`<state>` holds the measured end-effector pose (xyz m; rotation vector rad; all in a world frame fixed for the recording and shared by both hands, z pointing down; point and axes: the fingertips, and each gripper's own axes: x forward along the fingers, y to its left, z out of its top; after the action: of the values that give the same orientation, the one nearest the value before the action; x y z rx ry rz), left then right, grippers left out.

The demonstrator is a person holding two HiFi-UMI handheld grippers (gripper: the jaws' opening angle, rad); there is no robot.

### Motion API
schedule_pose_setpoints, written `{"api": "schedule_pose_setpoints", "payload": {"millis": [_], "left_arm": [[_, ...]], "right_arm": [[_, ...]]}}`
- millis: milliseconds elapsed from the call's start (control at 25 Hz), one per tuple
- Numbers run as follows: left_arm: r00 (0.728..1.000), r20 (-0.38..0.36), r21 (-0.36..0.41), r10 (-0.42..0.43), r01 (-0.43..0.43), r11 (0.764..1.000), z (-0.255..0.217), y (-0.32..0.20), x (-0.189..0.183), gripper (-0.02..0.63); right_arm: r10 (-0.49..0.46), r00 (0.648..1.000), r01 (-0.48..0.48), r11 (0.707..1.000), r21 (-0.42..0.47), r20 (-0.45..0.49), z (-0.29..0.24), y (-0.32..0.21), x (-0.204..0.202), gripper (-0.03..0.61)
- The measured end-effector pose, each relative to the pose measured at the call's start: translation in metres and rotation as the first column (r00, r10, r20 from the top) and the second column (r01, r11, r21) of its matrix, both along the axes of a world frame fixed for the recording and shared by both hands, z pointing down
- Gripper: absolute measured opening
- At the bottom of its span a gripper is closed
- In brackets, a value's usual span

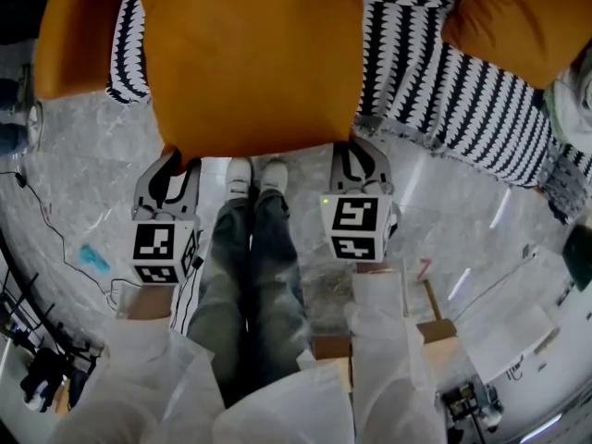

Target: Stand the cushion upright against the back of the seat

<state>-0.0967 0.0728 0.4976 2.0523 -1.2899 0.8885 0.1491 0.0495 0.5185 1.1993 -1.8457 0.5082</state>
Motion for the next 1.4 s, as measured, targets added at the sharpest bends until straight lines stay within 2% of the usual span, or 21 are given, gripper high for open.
{"api": "schedule_pose_setpoints", "payload": {"millis": [120, 320, 520, 840, 1200, 1400], "left_arm": [[1.0, -0.003, 0.011, 0.011, -0.011, 1.0, -0.006, -0.003, 0.001, 0.1], [1.0, -0.021, -0.038, 0.023, -0.024, 0.999, -0.013, 0.004, 0.003, 0.072], [0.999, -0.013, -0.048, 0.05, -0.051, 0.998, -0.026, 0.008, 0.005, 0.055], [0.998, -0.037, -0.019, 0.059, -0.059, 0.998, -0.061, -0.003, 0.008, 0.035], [0.999, -0.029, 0.101, 0.023, -0.02, 0.995, -0.15, -0.03, -0.002, 0.018], [0.999, -0.006, 0.162, 0.034, -0.033, 0.986, -0.189, -0.048, -0.012, 0.015]], "right_arm": [[0.026, 0.999, -0.026, 1.0, -0.007, 0.023, -0.005, 0.0, 0.0, 0.019], [0.06, 0.997, -0.059, 0.997, -0.04, 0.048, -0.016, 0.015, 0.001, 0.018], [0.129, 0.989, -0.126, 0.991, -0.05, 0.073, -0.033, 0.026, 0.002, 0.017], [0.213, 0.967, -0.219, 0.975, 0.034, 0.137, -0.093, 0.012, 0.004, 0.017], [0.16, 0.969, -0.19, 0.97, 0.153, 0.188, -0.2, -0.021, -0.007, 0.017], [0.189, 0.965, -0.223, 0.957, 0.184, 0.183, -0.242, -0.035, -0.015, 0.017]]}}
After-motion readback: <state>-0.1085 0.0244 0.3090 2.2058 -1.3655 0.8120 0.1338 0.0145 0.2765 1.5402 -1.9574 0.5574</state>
